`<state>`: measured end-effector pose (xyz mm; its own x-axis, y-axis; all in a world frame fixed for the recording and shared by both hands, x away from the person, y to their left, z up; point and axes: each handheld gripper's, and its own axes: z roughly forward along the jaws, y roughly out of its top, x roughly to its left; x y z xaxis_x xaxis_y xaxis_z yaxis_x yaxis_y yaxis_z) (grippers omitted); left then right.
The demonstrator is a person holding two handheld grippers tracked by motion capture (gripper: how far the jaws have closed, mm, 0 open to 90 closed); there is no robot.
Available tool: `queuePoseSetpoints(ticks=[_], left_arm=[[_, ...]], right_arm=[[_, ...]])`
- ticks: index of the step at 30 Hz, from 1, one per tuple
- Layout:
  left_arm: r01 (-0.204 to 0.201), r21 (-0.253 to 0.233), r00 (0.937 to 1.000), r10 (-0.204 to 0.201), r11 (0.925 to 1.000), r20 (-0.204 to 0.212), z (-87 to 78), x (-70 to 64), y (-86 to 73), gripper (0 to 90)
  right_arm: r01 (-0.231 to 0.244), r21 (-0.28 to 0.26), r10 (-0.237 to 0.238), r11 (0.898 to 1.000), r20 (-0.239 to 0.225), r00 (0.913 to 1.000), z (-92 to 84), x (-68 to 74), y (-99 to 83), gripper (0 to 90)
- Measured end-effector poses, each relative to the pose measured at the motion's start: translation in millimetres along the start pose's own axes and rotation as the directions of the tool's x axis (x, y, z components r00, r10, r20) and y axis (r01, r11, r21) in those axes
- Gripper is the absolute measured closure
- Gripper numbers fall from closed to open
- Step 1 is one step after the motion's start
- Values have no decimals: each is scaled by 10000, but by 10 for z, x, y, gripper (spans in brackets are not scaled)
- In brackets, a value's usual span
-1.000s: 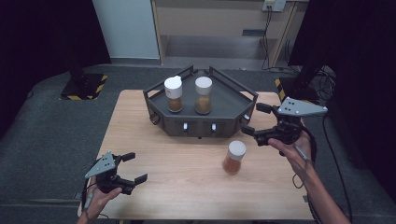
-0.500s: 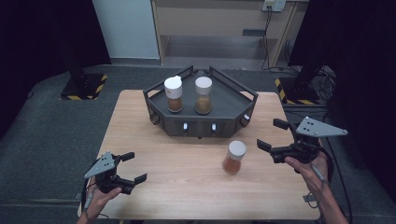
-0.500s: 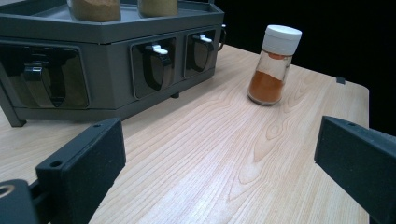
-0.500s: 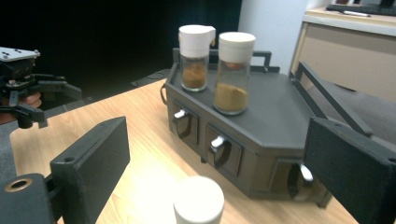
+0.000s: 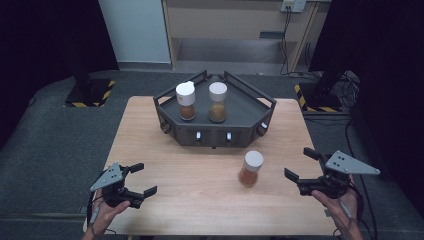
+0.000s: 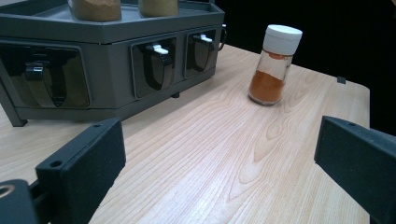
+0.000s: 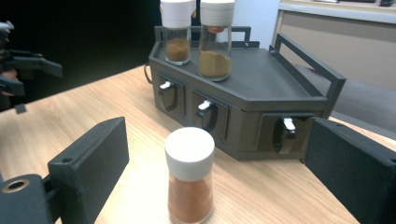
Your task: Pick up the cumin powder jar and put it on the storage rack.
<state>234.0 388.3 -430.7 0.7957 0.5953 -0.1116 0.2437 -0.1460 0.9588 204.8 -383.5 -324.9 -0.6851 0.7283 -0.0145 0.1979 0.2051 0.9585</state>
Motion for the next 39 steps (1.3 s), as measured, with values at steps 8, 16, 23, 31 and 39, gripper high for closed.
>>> queuePoseSetpoints(ticks=[8, 16, 23, 31, 39], left_arm=[[11, -7, 10000, -11, 10000, 18, -2, 4, -2, 11], [17, 0, 10000, -17, 10000, 18, 0, 5, -3, 11], [17, -6, 10000, -17, 10000, 20, 0, 6, -4, 11], [-48, -35, 10000, 48, 10000, 46, -2, 4, -4, 11], [-73, -52, 9999, 74, 10000, 100, 4, 7, -6, 12]], right_arm=[[-270, 85, 268, 9996, 169, 9995, 12, 96, -216, 71], [-609, 308, 604, 9977, 172, 9980, 35, 101, -399, 71], [-768, 290, 761, 9966, 242, 9968, 17, 117, -499, 71], [-815, 423, 814, 9958, 33, 9967, 54, 108, -589, 69], [-882, 396, 891, 9953, -223, 9958, 80, 78, -669, 66]])
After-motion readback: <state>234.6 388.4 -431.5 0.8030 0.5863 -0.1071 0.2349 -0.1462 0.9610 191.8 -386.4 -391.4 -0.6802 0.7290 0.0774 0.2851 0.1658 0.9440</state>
